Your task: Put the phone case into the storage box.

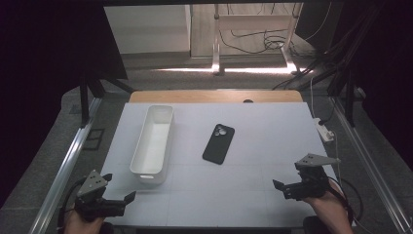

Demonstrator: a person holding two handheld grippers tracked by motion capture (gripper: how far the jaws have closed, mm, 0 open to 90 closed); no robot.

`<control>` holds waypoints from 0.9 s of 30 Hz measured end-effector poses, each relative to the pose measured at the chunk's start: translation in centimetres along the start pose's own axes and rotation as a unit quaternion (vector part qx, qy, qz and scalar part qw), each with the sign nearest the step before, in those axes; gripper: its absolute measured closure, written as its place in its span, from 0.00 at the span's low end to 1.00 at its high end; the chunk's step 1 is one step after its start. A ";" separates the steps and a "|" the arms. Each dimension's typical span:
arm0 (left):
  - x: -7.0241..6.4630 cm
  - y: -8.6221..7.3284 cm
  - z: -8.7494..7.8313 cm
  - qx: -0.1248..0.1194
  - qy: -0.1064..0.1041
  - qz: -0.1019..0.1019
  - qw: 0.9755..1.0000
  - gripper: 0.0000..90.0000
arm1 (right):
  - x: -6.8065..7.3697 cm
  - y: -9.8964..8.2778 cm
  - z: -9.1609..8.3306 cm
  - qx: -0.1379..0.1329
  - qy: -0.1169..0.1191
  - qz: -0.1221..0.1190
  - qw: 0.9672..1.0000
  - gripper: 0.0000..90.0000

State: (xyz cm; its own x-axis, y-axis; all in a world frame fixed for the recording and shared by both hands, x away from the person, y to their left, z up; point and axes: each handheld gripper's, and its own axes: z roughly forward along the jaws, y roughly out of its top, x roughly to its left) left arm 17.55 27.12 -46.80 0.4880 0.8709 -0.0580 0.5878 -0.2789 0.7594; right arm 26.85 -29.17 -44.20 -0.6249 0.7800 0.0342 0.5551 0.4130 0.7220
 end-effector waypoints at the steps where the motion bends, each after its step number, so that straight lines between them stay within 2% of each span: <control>1: 0.0 0.0 0.0 0.000 -0.001 0.000 1.000 0.00 | 0.0 0.1 0.1 0.000 0.002 0.000 1.000 0.00; 4: 0.1 0.0 -0.1 -0.002 -0.005 0.001 1.000 0.01 | 0.0 0.5 0.2 0.003 0.002 -0.007 1.000 0.00; 12: 0.3 0.0 -0.1 -0.002 -0.011 -0.008 1.000 0.01 | -0.2 1.3 0.5 -0.003 0.017 -0.001 1.000 0.00; 15: 0.3 0.0 0.0 -0.001 -0.010 -0.008 1.000 0.01 | -0.3 1.6 0.6 -0.002 0.015 -0.006 1.000 0.00; 24: 0.3 0.0 0.0 0.000 -0.013 -0.007 1.000 0.01 | -0.2 2.8 1.8 0.007 0.019 -0.020 1.000 0.00; 27: 0.4 -0.1 -0.1 -0.004 -0.013 -0.013 1.000 0.01 | -0.3 3.1 2.2 0.009 0.020 -0.021 1.000 0.00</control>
State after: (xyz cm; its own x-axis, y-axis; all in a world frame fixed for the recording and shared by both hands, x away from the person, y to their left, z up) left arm 17.68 27.53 -46.85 0.4888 0.8672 -0.0947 0.5958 -0.2526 0.7624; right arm 29.97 -27.10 -43.52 -0.6700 0.7417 0.0318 0.5365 0.4541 0.7113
